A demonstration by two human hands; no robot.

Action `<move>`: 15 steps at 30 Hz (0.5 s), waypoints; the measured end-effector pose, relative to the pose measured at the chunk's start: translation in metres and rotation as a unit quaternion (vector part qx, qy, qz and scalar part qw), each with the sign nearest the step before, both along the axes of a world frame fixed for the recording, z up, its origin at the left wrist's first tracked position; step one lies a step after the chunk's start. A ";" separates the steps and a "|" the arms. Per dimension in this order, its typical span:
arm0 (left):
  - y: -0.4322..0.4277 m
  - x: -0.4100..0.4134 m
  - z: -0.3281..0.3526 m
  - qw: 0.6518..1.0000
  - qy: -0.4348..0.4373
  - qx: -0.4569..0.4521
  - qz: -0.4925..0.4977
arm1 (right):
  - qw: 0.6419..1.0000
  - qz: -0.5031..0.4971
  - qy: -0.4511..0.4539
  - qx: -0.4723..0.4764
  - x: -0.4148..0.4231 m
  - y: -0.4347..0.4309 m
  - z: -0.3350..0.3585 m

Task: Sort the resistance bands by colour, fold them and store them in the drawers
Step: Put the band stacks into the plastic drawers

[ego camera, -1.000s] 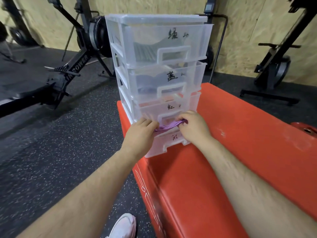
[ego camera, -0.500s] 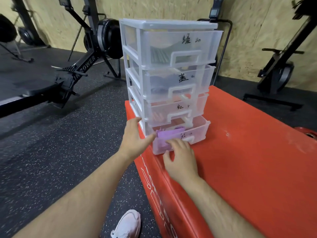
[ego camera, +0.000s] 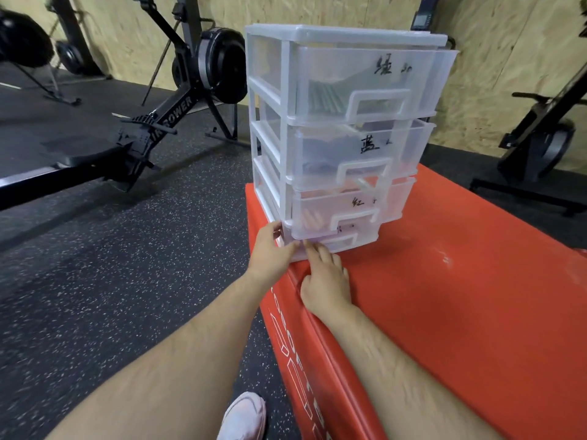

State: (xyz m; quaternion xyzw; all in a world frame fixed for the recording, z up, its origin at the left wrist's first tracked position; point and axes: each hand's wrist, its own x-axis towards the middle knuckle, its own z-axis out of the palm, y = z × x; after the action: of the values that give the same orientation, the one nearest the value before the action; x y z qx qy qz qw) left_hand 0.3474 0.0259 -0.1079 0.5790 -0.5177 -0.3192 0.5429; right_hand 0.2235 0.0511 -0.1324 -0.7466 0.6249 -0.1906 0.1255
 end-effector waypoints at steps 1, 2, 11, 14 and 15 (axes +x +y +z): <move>-0.003 0.003 -0.003 1.000 -0.006 0.007 0.011 | 1.000 0.002 -0.001 0.008 0.001 -0.003 0.000; -0.005 0.006 -0.007 1.000 -0.008 0.021 0.013 | 1.000 0.004 0.000 0.015 0.001 -0.004 -0.002; -0.002 0.008 0.030 0.990 0.130 -0.050 -0.033 | 0.959 -0.052 -0.083 -0.265 -0.009 0.020 0.020; -0.004 0.004 0.043 0.986 0.096 -0.063 -0.117 | 0.962 -0.046 -0.005 -0.271 -0.002 0.016 0.039; -0.007 0.004 0.045 0.987 0.089 -0.068 -0.115 | 0.963 -0.048 0.013 -0.265 0.000 0.013 0.045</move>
State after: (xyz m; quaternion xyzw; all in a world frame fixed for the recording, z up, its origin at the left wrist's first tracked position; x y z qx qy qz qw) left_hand 0.3516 0.0191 -0.0631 0.4466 -0.5510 -0.3943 0.5843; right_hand 0.2237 0.0636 -0.0878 -0.7244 0.5891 -0.3453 -0.0943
